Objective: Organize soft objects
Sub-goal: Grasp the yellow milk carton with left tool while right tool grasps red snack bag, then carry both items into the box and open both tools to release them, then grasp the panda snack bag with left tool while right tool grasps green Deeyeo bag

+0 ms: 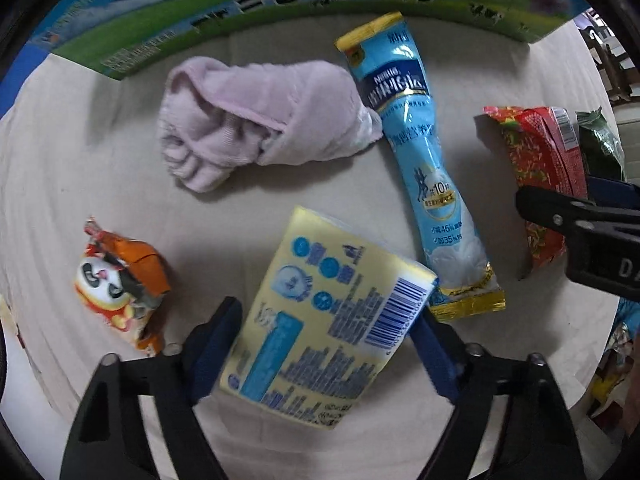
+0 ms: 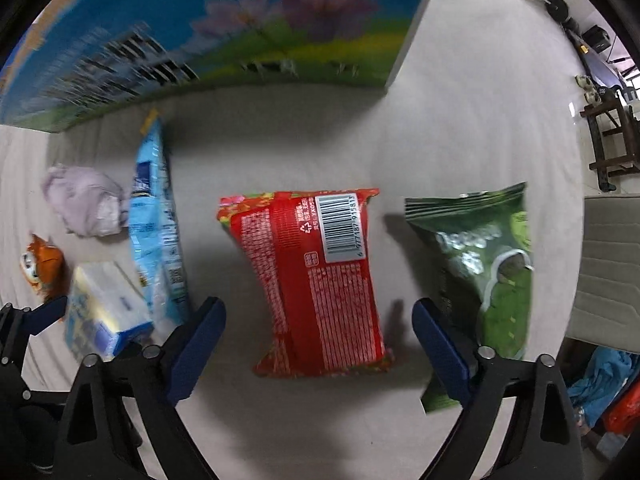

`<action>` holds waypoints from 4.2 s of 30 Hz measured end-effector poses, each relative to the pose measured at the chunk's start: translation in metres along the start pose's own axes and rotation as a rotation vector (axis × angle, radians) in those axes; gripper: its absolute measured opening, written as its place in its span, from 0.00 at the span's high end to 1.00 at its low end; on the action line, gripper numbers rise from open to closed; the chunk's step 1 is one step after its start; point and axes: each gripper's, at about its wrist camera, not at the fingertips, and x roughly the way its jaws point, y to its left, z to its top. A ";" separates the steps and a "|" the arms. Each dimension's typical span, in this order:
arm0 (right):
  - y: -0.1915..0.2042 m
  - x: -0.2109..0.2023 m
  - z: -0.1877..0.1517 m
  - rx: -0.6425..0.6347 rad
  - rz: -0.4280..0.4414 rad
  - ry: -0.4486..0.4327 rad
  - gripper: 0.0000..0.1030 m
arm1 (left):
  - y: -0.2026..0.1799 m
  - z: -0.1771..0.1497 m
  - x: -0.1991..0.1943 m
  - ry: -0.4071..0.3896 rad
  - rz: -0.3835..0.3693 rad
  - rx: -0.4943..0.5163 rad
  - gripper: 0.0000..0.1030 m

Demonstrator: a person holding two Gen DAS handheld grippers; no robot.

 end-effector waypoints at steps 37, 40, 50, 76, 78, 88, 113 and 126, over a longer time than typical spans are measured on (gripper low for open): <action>-0.040 -0.162 -0.076 -0.046 0.207 -0.132 0.53 | 0.031 -0.065 -0.217 -0.315 -0.145 -0.273 0.34; -0.036 -0.186 -0.058 -0.026 0.216 -0.177 0.53 | 0.037 -0.035 -0.234 -0.345 -0.148 -0.251 0.34; -0.014 -0.203 0.047 0.044 0.174 -0.245 0.53 | 0.070 0.103 -0.231 -0.346 -0.230 -0.227 0.34; 0.001 -0.054 0.251 0.117 0.042 -0.135 0.53 | 0.094 0.270 -0.096 -0.059 -0.393 -0.298 0.33; 0.007 -0.055 0.243 0.107 0.043 -0.119 0.51 | 0.093 0.268 -0.097 -0.035 -0.378 -0.293 0.33; 0.011 -0.069 0.221 0.084 0.019 -0.122 0.40 | 0.089 0.244 -0.141 -0.094 -0.294 -0.236 0.17; 0.060 -0.219 0.058 0.075 -0.014 -0.322 0.06 | 0.095 0.081 -0.259 -0.425 -0.087 -0.132 0.03; 0.041 -0.252 -0.008 0.093 0.017 -0.400 0.06 | 0.067 0.007 -0.303 -0.559 -0.058 -0.186 0.03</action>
